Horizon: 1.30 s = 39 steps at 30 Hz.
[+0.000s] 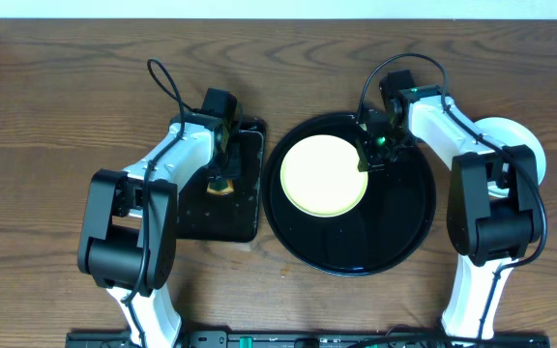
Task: Clean dirty plates on tray and stack at the side
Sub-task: 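Return the sponge to the water tray and release it with the left gripper, then lift the yellow plate by its rim with the right gripper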
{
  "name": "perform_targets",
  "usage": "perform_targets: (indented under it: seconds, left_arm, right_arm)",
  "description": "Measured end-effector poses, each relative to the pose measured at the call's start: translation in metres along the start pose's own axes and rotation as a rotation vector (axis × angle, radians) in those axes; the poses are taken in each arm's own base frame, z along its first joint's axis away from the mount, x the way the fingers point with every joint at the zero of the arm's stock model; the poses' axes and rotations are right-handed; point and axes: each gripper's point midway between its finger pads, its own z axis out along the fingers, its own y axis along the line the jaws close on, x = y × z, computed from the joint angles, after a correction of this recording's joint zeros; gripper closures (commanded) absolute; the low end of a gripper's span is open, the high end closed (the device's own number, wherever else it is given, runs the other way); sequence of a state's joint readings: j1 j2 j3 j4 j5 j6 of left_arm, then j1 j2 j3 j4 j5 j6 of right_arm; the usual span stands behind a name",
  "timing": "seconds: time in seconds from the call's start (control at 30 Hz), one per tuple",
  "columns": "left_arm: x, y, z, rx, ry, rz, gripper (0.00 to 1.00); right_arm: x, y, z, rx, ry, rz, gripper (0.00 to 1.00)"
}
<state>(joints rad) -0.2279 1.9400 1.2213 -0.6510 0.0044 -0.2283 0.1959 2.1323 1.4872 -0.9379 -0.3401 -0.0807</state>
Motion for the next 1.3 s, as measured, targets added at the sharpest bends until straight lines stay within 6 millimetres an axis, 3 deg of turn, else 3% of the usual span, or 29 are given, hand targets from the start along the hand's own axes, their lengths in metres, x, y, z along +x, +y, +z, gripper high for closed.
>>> perform_targets:
  seconds: [0.27, 0.57, 0.67, 1.13, 1.3]
  left_arm:
    - [-0.007, -0.002, -0.017, 0.015, -0.030, -0.001, 0.48]
    - [-0.033, -0.007, -0.108, 0.096, -0.272, -0.012, 0.35]
    - [-0.032, -0.005, -0.125, 0.106, -0.306, -0.014, 0.32]
    - [-0.023, -0.002, -0.131, 0.101, -0.290, -0.013, 0.32]
    - [-0.023, -0.002, -0.131, 0.101, -0.290, -0.013, 0.32]
  right_arm:
    - [0.000, 0.000, 0.000, 0.000, -0.001, -0.001, 0.99]
    - [-0.002, 0.000, 0.000, -0.002, -0.008, -0.003, 0.99]
    - [-0.004, 0.000, 0.001, -0.004, -0.016, -0.006, 0.99]
    - [-0.010, 0.003, -0.004, -0.051, -0.060, -0.067, 0.99]
    - [-0.016, 0.010, -0.033, -0.109, -0.141, -0.112, 0.99]
